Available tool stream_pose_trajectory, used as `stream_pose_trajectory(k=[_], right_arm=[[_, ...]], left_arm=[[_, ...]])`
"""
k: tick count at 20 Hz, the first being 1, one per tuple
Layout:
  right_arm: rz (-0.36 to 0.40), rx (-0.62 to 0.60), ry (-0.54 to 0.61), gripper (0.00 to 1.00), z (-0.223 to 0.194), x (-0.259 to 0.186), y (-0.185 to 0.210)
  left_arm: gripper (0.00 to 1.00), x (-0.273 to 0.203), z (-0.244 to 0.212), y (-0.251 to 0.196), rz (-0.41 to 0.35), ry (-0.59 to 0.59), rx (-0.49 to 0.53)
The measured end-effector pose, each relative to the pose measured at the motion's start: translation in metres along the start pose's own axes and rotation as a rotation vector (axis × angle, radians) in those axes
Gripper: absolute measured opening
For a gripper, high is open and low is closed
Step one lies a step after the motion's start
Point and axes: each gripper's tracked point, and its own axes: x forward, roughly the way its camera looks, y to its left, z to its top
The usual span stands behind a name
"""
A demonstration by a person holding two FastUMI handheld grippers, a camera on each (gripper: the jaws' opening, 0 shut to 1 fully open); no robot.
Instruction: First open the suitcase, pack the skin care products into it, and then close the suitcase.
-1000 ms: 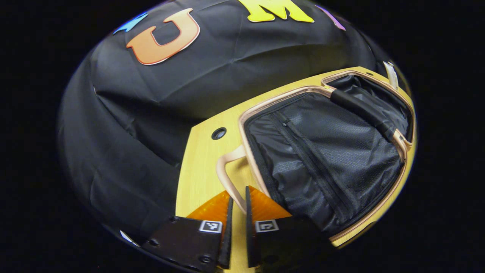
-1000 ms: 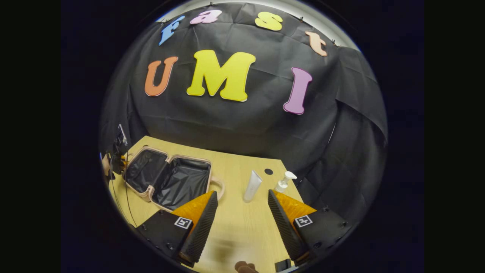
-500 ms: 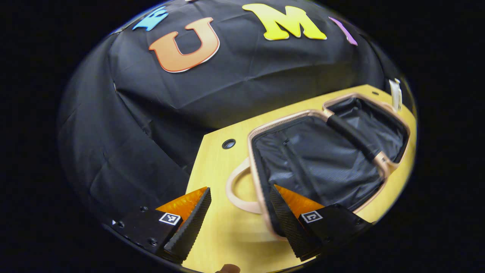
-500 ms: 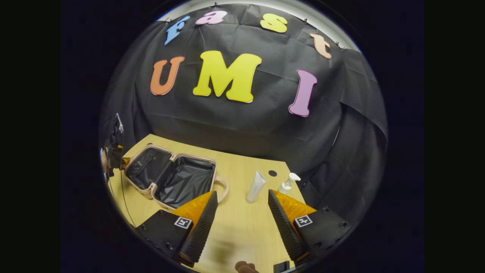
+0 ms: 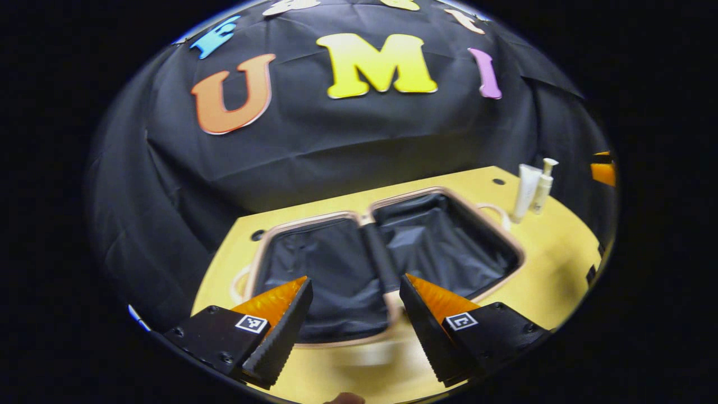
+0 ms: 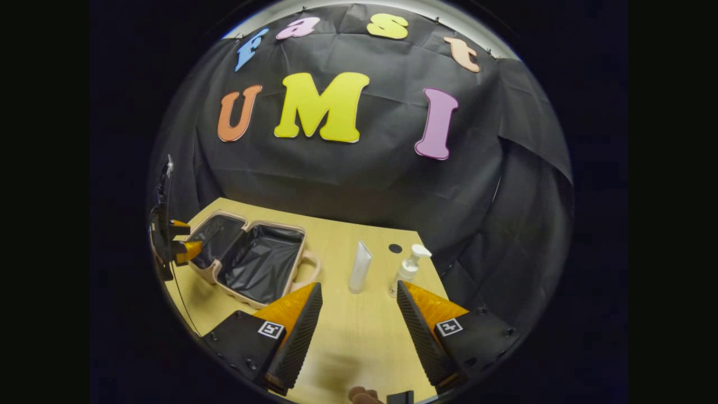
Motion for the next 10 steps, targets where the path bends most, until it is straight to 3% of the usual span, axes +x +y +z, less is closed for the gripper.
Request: stream_pose_trajectory(k=[10], right_arm=[[-0.014, 0.002, 0.043, 0.80, -0.033, 0.015, -0.090]], left_arm=[[0.99, 0.033, 0.044, -0.223, -0.298, -0.010, 0.051]])
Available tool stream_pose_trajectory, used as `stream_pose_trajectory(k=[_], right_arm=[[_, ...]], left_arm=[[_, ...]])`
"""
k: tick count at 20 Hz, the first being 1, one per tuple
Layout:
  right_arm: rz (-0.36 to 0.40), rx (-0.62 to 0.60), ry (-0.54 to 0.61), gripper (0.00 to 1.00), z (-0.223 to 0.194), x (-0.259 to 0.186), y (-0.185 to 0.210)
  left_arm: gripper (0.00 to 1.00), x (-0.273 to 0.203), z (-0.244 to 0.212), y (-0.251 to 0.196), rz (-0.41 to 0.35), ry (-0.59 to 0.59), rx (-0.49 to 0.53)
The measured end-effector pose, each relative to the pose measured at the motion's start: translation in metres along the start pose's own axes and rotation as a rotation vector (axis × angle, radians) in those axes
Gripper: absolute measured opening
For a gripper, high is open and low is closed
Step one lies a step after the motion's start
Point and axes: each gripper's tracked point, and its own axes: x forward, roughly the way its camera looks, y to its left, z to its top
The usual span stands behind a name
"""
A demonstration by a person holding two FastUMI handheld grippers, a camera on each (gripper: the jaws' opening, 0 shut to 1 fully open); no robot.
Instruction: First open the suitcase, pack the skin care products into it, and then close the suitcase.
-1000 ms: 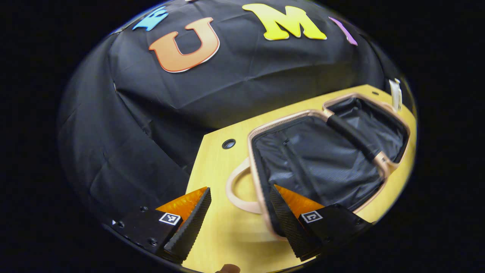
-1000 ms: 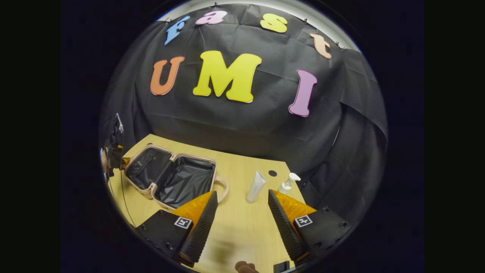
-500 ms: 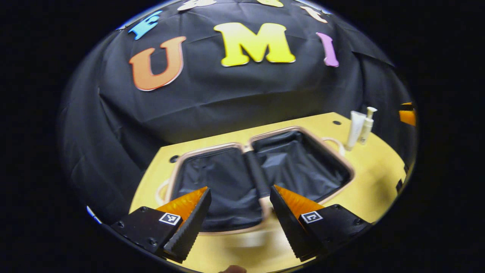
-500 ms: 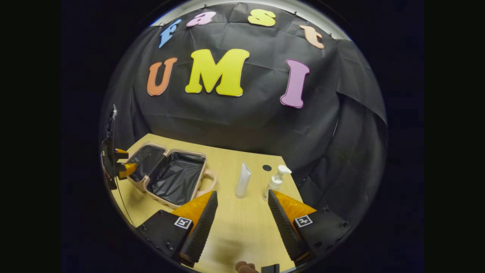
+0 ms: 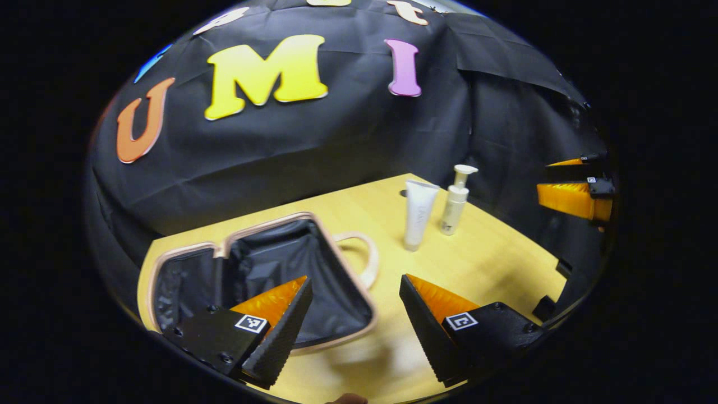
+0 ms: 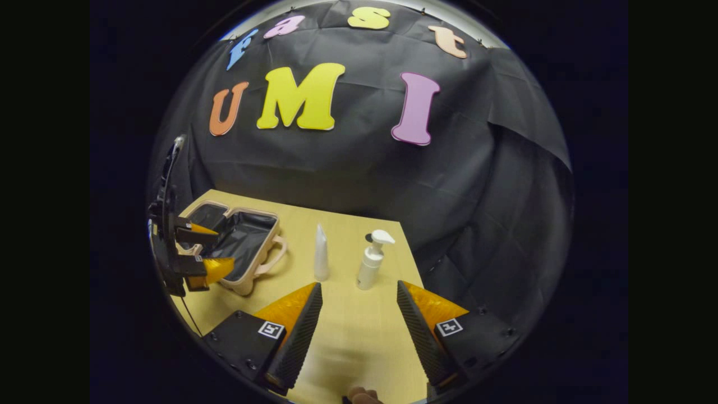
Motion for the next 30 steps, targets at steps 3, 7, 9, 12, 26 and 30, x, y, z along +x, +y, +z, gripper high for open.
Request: stream_pose_trajectory(k=[3, 7, 9, 12, 26, 30], right_arm=[[-0.012, 0.005, 0.018, 0.80, -0.010, 0.008, -0.027], [-0.022, -0.002, 0.069, 0.80, -0.033, 0.023, -0.058], [-0.022, -0.014, 0.092, 0.80, -0.043, 0.029, -0.072], [-0.012, -0.009, 0.121, 0.79, -0.052, 0.046, -0.085], [0.194, -0.039, 0.095, 0.79, -0.038, 0.145, -0.038], [0.185, -0.034, 0.079, 0.80, -0.030, 0.178, -0.024]], left_arm=[[0.99, 0.046, 0.012, -0.044, -0.057, 0.000, -0.013], [0.99, 0.119, 0.016, -0.071, -0.062, 0.037, -0.052], [0.99, 0.148, 0.017, -0.071, -0.046, 0.052, -0.062], [0.99, 0.176, 0.020, -0.069, -0.015, 0.050, -0.083], [0.47, 0.195, 0.021, -0.067, 0.015, 0.039, -0.117], [0.44, 0.165, 0.025, -0.067, 0.020, 0.034, -0.171]])
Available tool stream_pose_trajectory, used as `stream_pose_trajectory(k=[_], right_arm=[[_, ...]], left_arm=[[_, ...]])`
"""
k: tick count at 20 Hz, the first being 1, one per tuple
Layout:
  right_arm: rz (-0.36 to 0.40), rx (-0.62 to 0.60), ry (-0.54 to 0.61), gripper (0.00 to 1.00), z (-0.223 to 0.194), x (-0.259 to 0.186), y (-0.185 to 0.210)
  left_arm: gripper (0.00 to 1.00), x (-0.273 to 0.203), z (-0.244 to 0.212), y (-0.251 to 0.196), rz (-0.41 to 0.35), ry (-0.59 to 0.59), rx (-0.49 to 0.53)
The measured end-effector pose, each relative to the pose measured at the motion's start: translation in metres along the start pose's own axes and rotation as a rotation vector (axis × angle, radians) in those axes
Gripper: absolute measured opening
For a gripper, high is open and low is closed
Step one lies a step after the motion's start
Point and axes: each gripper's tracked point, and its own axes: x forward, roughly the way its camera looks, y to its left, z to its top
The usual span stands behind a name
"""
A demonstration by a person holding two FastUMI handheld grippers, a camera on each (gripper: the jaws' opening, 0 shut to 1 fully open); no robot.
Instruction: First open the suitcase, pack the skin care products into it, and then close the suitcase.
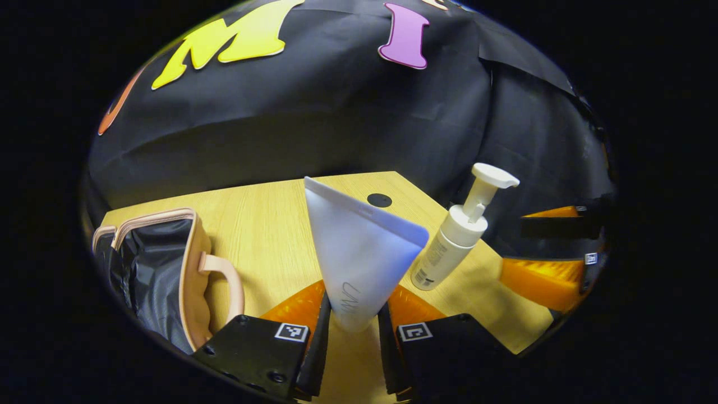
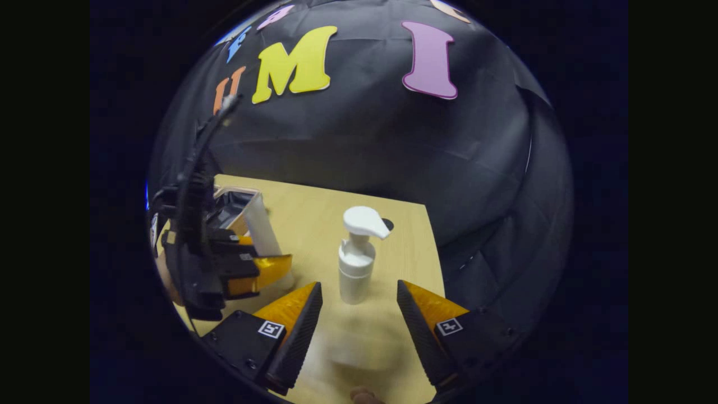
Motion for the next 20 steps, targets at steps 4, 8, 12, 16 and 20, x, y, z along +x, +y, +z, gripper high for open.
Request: stream_pose_trajectory(k=[4, 8, 12, 16, 20], right_arm=[[-0.043, 0.042, -0.007, 0.80, 0.004, 0.026, 0.000], [-0.052, 0.110, 0.008, 0.79, 0.000, 0.044, 0.005], [-0.062, 0.118, -0.002, 0.67, 0.003, 0.051, 0.005], [-0.117, 0.122, -0.002, 0.53, 0.004, 0.054, -0.002], [-0.131, 0.121, 0.012, 0.50, 0.003, 0.048, 0.001]], left_arm=[[0.41, -0.042, 0.007, 0.000, 0.009, -0.002, -0.001], [0.40, -0.084, 0.011, 0.004, 0.029, 0.016, 0.033], [0.41, -0.128, 0.004, 0.014, 0.051, 0.043, 0.028], [0.40, -0.167, 0.001, 0.039, 0.104, 0.067, 0.033], [0.41, -0.216, 0.019, 0.052, 0.136, 0.029, 0.027]])
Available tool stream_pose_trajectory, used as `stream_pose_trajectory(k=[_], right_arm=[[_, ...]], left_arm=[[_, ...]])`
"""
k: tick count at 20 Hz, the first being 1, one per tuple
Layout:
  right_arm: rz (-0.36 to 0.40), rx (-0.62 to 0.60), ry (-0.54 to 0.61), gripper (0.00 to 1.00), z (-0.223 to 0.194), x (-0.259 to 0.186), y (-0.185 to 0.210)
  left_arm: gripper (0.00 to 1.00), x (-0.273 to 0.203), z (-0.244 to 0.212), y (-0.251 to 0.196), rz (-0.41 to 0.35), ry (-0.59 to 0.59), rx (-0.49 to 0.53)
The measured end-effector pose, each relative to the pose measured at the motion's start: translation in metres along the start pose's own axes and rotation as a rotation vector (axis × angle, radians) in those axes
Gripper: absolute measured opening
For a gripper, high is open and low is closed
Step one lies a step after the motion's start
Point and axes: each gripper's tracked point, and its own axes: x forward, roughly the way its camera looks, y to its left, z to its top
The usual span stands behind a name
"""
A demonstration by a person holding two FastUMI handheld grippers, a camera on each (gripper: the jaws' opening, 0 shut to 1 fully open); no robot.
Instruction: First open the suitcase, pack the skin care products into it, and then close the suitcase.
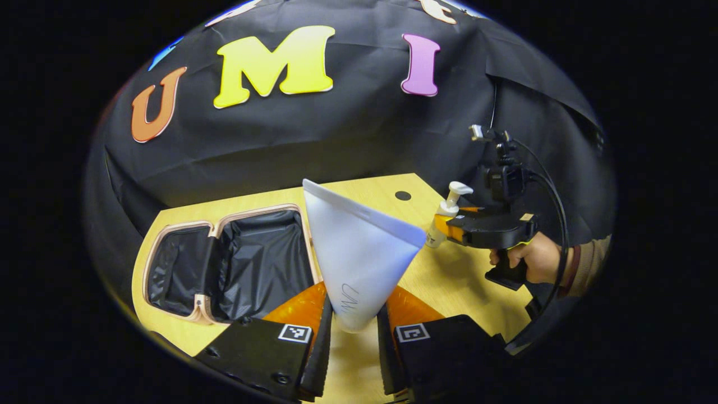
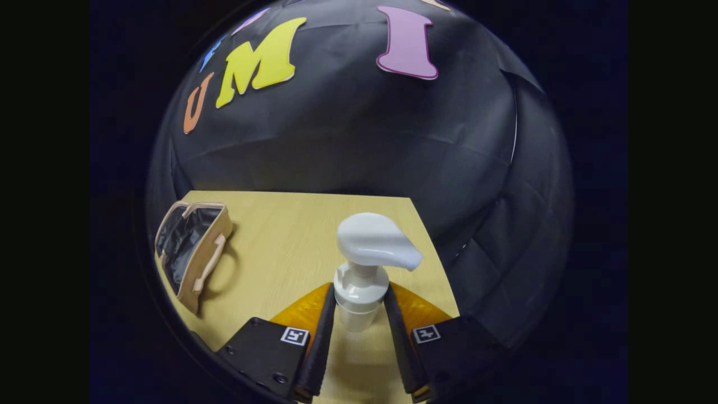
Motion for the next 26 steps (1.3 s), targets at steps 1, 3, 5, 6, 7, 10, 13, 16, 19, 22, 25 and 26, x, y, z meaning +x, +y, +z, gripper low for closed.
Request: stream_pose_trajectory(k=[1, 3, 5, 6, 7, 10, 13, 16, 19, 22, 25, 26], right_arm=[[0.002, -0.011, 0.010, 0.49, -0.003, -0.005, 0.002], [0.008, -0.018, 0.011, 0.49, -0.007, -0.029, 0.009], [0.014, -0.022, 0.001, 0.49, -0.006, -0.053, 0.020], [0.028, -0.027, -0.007, 0.49, -0.004, -0.068, 0.031], [0.048, -0.034, -0.017, 0.48, -0.001, -0.084, 0.043], [0.114, -0.057, -0.034, 0.48, 0.002, -0.127, 0.076], [0.139, -0.041, -0.044, 0.48, 0.005, -0.161, 0.100], [0.124, -0.046, -0.044, 0.49, 0.006, -0.180, 0.111], [0.111, -0.043, -0.036, 0.49, 0.004, -0.187, 0.116], [0.101, -0.052, -0.032, 0.49, 0.000, -0.189, 0.121], [0.097, -0.070, -0.027, 0.48, -0.001, -0.188, 0.125], [0.100, -0.071, -0.024, 0.49, -0.001, -0.188, 0.127]], left_arm=[[0.40, -0.010, 0.003, 0.010, 0.019, -0.013, 0.012], [0.40, -0.023, 0.006, 0.032, 0.042, -0.029, 0.004], [0.40, -0.028, 0.004, 0.053, 0.059, -0.038, -0.030], [0.41, -0.028, 0.001, 0.067, 0.074, -0.039, -0.046], [0.40, -0.024, -0.002, 0.081, 0.092, -0.037, -0.064], [0.40, -0.002, -0.015, 0.121, 0.131, -0.016, -0.111], [0.40, 0.026, -0.037, 0.151, 0.159, 0.036, -0.134], [0.41, 0.058, -0.063, 0.171, 0.157, 0.103, -0.125], [0.40, 0.077, -0.095, 0.176, 0.150, 0.213, -0.109], [0.41, 0.089, -0.114, 0.178, 0.144, 0.276, -0.123], [0.41, 0.098, -0.110, 0.181, 0.148, 0.278, -0.106], [0.41, 0.104, -0.108, 0.182, 0.148, 0.277, -0.091]])
